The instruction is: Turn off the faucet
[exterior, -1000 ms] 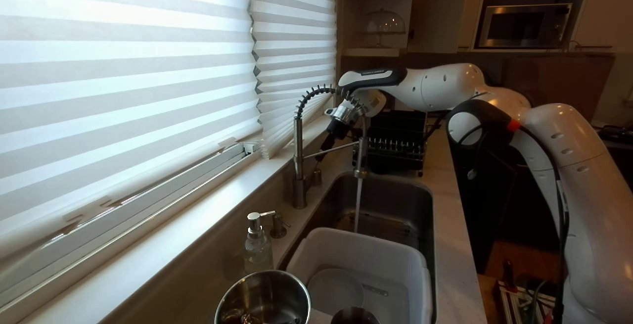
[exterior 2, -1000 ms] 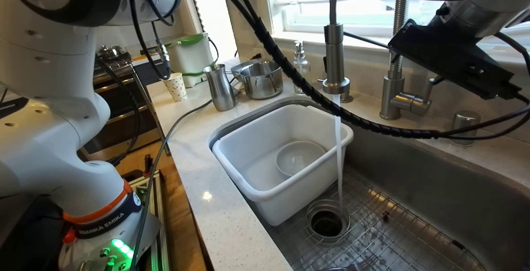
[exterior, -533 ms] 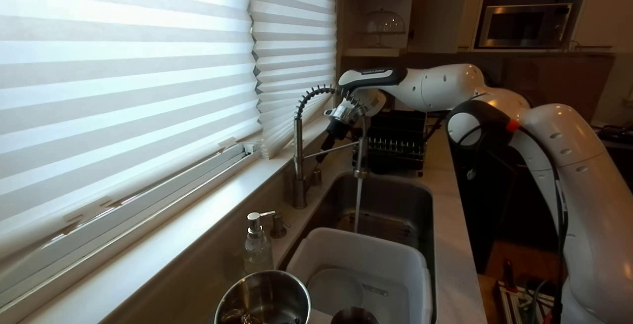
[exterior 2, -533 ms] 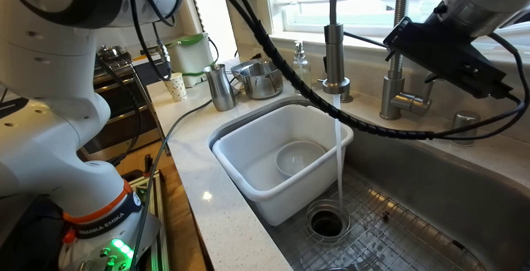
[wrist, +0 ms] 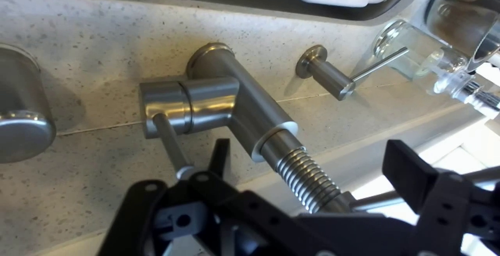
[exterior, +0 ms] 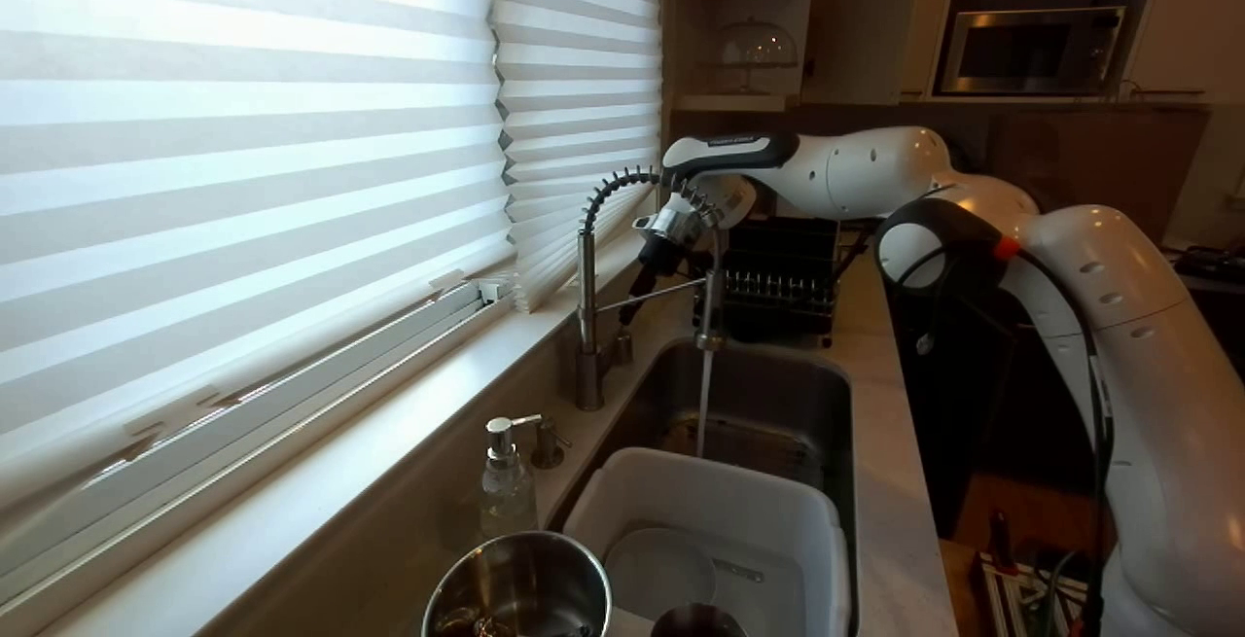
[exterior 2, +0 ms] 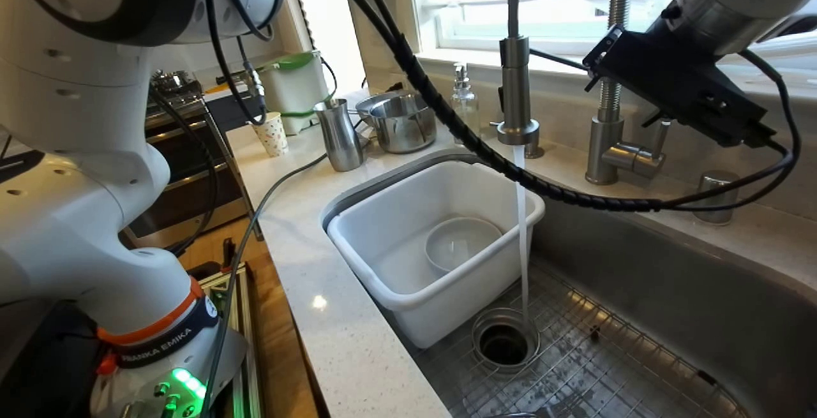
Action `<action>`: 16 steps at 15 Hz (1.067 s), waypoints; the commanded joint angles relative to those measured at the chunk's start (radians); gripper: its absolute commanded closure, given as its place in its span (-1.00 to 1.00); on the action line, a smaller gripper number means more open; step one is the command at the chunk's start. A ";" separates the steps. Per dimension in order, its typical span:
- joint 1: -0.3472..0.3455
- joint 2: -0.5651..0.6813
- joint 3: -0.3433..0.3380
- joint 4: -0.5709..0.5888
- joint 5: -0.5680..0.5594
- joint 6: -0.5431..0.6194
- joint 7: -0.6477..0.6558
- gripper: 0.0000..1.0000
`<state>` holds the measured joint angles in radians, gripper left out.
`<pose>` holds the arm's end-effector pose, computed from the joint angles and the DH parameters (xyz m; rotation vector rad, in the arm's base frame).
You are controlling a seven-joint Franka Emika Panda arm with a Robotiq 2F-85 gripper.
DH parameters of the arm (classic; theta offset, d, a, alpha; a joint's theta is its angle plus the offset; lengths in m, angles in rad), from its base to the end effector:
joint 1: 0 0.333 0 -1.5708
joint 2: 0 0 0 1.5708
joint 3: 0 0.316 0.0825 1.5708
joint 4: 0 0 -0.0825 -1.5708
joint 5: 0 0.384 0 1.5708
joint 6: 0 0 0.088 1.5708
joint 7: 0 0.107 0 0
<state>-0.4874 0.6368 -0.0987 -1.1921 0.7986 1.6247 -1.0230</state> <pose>0.6485 -0.3196 0.4242 -2.4178 -0.3917 -0.5036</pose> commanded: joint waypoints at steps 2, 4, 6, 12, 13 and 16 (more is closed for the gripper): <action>-0.006 -0.011 -0.017 0.035 -0.013 0.022 0.001 -1.00; -0.001 -0.011 -0.032 0.042 -0.026 0.046 -0.001 -1.00; 0.007 -0.010 -0.042 0.037 -0.037 0.073 -0.006 -1.00; 0.030 0.013 -0.039 0.016 -0.059 0.118 -0.010 -1.00; 0.034 0.018 -0.039 0.015 -0.061 0.124 -0.008 -1.00; 0.050 0.019 -0.037 0.000 -0.061 0.118 0.005 -1.00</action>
<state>-0.4562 0.6603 -0.1325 -1.1639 0.7540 1.7272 -1.0237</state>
